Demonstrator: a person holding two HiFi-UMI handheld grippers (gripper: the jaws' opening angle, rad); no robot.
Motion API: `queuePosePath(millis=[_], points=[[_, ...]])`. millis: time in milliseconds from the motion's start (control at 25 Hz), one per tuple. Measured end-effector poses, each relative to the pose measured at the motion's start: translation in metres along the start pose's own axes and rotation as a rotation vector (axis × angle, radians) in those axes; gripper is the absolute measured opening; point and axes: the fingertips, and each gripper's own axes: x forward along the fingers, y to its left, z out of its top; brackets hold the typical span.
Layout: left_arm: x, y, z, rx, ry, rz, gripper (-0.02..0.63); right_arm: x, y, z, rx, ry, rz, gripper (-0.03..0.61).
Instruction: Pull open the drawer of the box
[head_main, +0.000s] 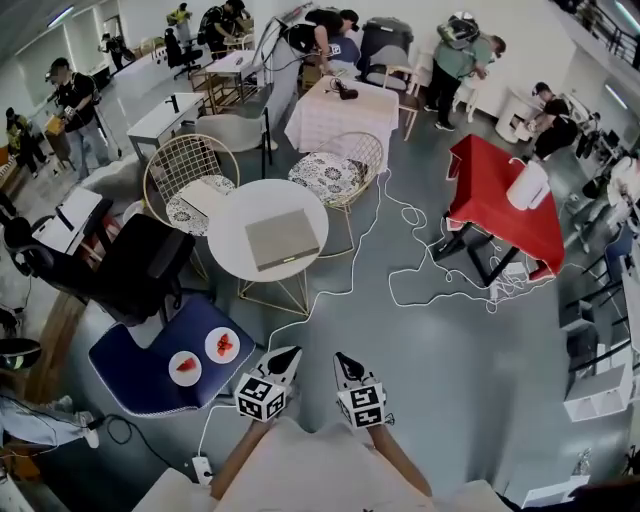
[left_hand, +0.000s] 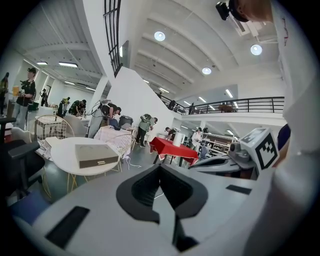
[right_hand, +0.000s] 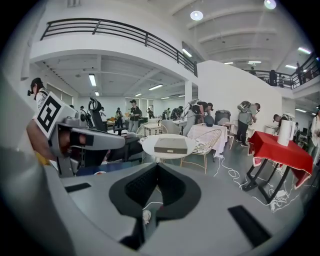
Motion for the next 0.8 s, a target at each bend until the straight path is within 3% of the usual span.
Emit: queuePosePath(millis=[800], points=[[0.081,0.193,0.093,-0.046,0.037,0.04,0.011,0.193,-0.033,0.113,0.009,0.055,0.052,0.015]])
